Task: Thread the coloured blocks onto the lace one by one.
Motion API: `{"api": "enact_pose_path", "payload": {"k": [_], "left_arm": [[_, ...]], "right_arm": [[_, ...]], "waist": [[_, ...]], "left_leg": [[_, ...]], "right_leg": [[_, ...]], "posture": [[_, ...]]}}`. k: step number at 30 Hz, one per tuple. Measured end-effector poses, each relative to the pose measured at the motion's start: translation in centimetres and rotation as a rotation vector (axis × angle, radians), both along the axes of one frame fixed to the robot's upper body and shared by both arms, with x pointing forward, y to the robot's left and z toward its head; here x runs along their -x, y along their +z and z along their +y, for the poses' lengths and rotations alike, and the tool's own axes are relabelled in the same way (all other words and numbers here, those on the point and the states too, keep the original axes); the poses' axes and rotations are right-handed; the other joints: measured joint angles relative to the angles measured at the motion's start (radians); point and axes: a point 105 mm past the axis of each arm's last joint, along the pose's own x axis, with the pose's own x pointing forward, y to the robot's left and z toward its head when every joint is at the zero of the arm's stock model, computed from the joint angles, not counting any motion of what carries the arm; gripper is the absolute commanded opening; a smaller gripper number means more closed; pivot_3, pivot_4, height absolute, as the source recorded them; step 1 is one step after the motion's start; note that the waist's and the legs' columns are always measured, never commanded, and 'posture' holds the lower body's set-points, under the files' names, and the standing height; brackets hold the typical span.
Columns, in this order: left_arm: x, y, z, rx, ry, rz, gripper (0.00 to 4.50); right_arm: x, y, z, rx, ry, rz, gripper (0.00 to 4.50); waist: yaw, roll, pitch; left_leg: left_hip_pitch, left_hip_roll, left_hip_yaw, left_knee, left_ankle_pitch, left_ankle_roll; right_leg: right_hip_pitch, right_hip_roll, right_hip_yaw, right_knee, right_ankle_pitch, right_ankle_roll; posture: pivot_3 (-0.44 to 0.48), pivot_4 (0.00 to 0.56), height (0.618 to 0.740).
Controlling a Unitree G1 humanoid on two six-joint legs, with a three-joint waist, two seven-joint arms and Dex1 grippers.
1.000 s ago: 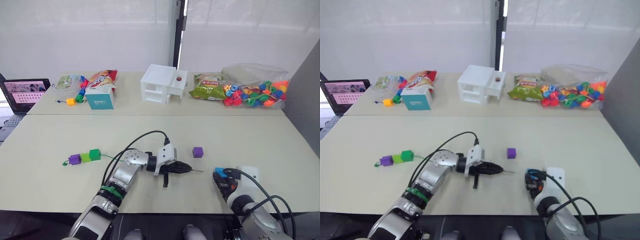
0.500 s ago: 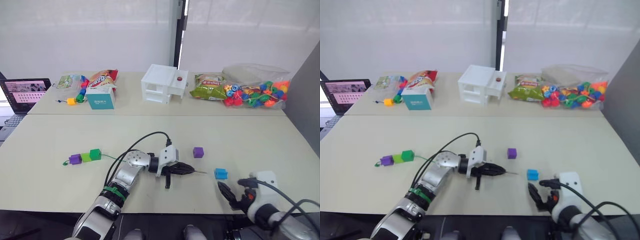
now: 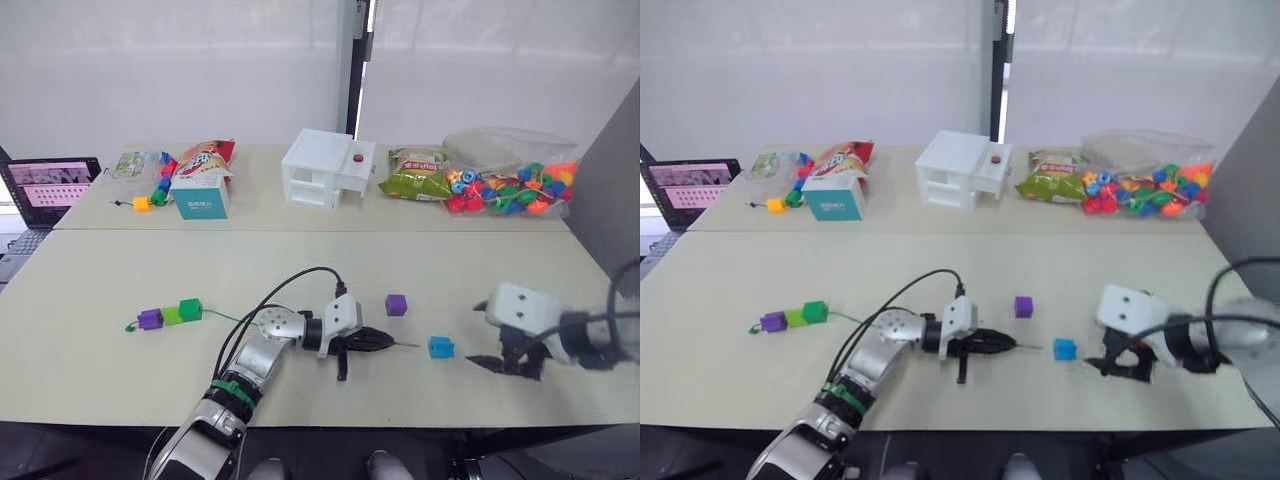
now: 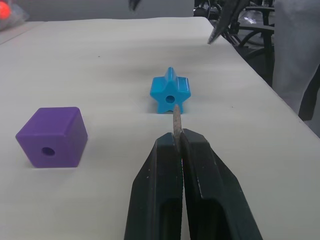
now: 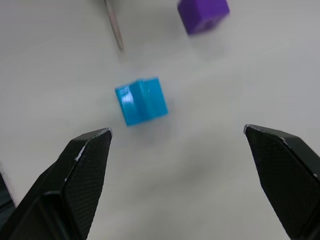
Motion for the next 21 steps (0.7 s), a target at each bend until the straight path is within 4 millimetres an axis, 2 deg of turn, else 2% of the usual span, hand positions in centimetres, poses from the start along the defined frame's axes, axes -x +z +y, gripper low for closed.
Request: {"api": "enact_pose_path", "payload": {"k": [8,14,17,21], "left_arm": [[-0.3,0.1,-0.1,0.005,0.053,-0.010,0.00],[-0.4,0.2,0.0,0.003,0.068,-0.017,0.00],[-0.1,0.0,-0.1,-0.001,0.064,-0.006,0.00],[0.2,-0.3,-0.3,-0.011,0.057,0.011,0.00]], "right_arm": [[-0.9,-2.2,1.4,0.098,0.162,0.174,4.46],[-1.3,-4.3,2.2,0.115,0.182,0.225,4.46],[-1.5,-4.9,1.8,0.155,0.160,0.226,3.64],[-1.6,-5.1,1.3,0.179,0.139,0.232,2.27]], "waist": [[0.005,0.000,0.000],[0.007,0.000,0.000],[0.008,0.001,0.000],[0.007,0.001,0.000]], "left_leg": [[-0.006,-0.002,0.001,0.001,0.000,0.000],[-0.006,-0.002,0.001,0.001,0.000,0.000],[-0.006,-0.003,0.001,0.001,0.000,0.000],[-0.006,-0.003,0.001,0.001,0.000,0.000]], "right_leg": [[-0.009,-0.003,0.000,0.002,0.002,0.002],[-0.009,-0.003,0.000,0.003,0.002,0.002],[-0.009,-0.003,0.000,0.003,0.002,0.002],[-0.009,-0.003,0.000,0.003,0.002,0.002]], "posture": [[0.000,0.150,0.740],[0.000,0.150,0.740],[0.000,0.150,0.740],[0.000,0.150,0.740]]}}
